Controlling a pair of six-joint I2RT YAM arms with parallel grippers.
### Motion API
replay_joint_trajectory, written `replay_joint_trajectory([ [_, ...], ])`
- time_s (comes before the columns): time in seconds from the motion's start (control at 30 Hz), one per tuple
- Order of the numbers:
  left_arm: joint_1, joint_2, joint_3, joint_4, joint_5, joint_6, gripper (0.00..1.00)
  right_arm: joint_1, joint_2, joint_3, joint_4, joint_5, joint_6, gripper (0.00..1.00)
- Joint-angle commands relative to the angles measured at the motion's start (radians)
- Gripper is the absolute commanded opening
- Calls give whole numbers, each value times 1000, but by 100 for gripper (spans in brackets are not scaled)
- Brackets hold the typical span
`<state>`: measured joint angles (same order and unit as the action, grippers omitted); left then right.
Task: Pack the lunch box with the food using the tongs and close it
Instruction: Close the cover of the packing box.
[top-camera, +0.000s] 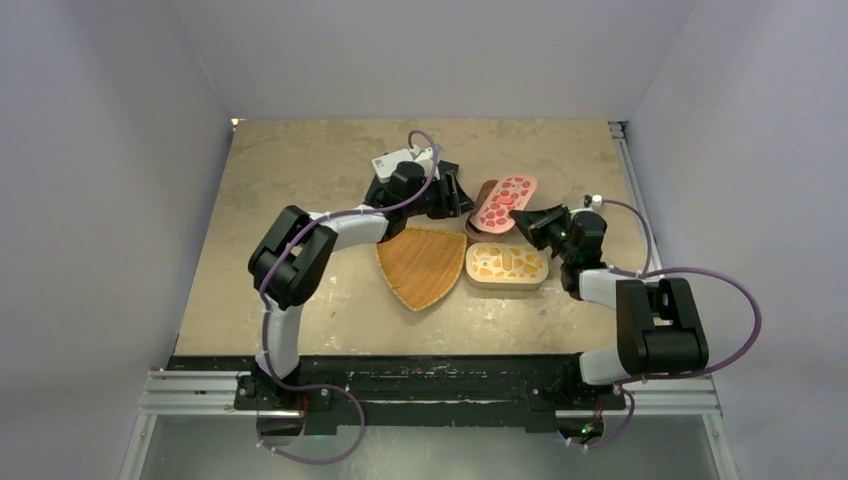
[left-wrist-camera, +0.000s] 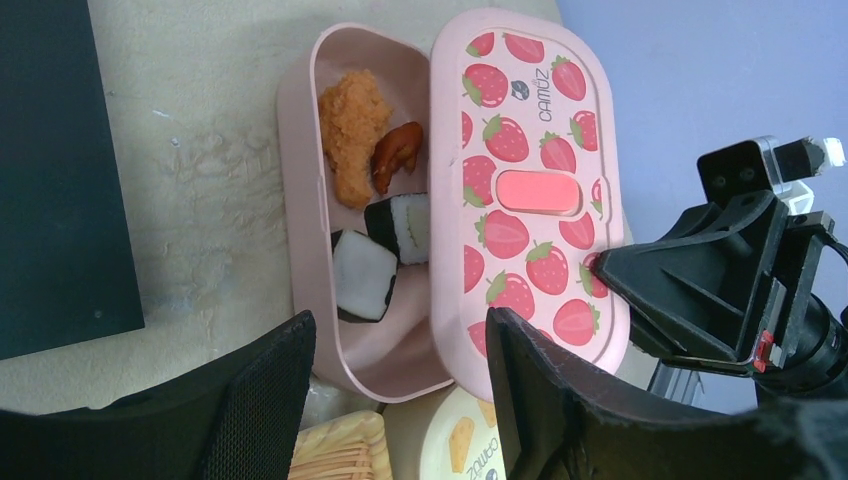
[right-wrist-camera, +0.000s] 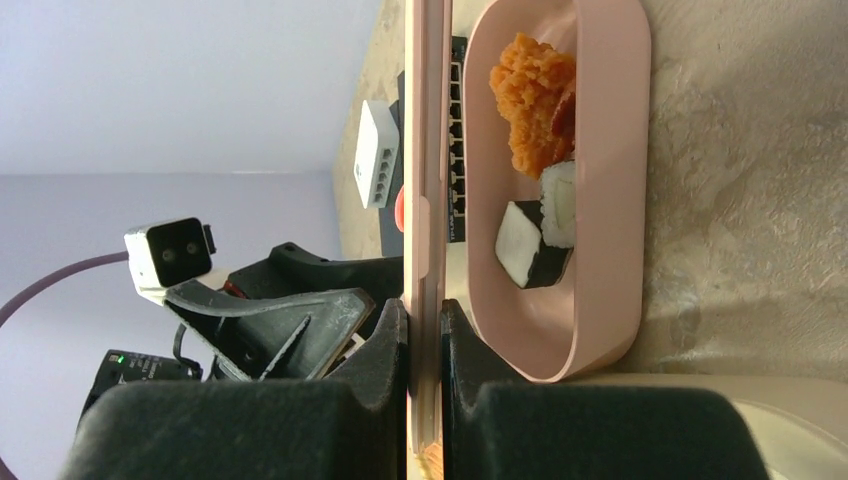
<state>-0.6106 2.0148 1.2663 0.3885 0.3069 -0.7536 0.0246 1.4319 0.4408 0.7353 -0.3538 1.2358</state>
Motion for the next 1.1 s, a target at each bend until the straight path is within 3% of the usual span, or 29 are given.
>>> replay_joint_trajectory([
  [0.0, 5, 25, 47, -8, 51, 29, 62, 25, 23, 39, 86, 39, 16, 0],
  [0.47, 17, 72, 82, -24, 92, 20, 62, 58, 133, 78, 132, 42, 19, 0],
  [1.07, 35, 115, 115, -56, 112, 26, 54, 57, 233, 134, 138, -32, -42, 0],
])
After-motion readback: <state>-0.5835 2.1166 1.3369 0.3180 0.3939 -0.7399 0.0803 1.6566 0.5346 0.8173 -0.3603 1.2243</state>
